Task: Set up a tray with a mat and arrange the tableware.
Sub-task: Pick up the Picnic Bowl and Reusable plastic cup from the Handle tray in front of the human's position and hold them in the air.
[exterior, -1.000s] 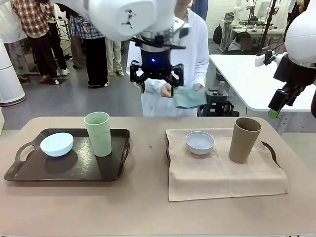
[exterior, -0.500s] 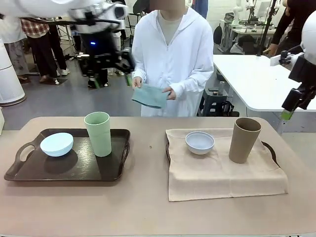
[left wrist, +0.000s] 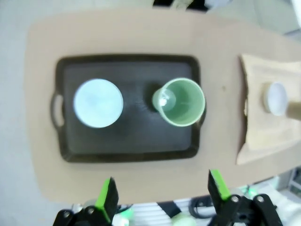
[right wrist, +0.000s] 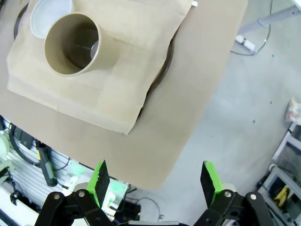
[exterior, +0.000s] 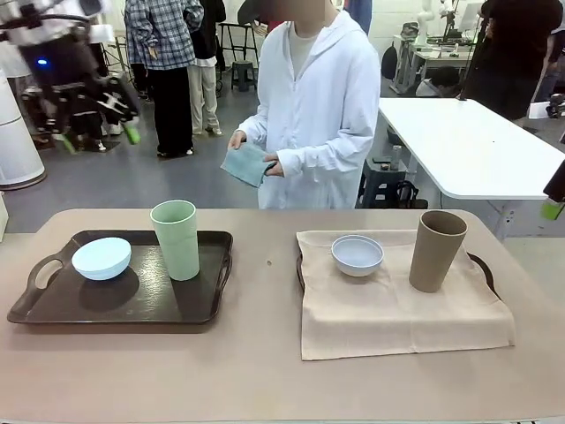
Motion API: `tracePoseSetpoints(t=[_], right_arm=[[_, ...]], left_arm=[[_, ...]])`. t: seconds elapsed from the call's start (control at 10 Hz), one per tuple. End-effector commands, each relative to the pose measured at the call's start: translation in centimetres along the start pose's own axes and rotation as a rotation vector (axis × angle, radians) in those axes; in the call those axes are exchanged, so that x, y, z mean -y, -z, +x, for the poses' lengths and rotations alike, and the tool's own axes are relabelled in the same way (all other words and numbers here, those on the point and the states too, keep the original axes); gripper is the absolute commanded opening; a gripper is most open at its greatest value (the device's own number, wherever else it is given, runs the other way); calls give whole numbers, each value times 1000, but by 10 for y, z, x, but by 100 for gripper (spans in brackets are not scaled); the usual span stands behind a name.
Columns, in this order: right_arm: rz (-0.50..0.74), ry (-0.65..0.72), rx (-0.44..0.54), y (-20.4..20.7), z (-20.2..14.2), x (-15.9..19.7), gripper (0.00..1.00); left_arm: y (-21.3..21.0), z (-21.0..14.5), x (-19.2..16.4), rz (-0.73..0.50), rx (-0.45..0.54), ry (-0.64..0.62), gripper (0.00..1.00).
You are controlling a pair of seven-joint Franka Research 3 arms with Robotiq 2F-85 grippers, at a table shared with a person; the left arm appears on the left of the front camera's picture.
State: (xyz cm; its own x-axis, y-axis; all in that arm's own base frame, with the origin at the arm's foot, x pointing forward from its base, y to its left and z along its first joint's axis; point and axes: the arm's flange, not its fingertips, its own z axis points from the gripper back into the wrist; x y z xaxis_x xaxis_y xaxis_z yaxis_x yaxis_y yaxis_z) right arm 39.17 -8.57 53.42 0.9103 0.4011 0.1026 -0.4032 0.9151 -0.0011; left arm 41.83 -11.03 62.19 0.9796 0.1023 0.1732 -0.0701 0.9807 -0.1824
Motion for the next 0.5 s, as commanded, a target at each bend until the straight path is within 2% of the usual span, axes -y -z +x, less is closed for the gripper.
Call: tracePoseSetpoints(t=[0.0, 0.2, 0.4], right_arm=[[25, 23, 3, -1, 4, -8, 100], [26, 28, -10, 1, 12, -10, 100], [28, 21, -12, 2, 15, -13, 100]], left_arm=[[3, -15, -30, -25, -16, 10, 100], [0, -28, -63, 5, -48, 23, 100], [12, -36, -78, 74, -68, 20, 100]])
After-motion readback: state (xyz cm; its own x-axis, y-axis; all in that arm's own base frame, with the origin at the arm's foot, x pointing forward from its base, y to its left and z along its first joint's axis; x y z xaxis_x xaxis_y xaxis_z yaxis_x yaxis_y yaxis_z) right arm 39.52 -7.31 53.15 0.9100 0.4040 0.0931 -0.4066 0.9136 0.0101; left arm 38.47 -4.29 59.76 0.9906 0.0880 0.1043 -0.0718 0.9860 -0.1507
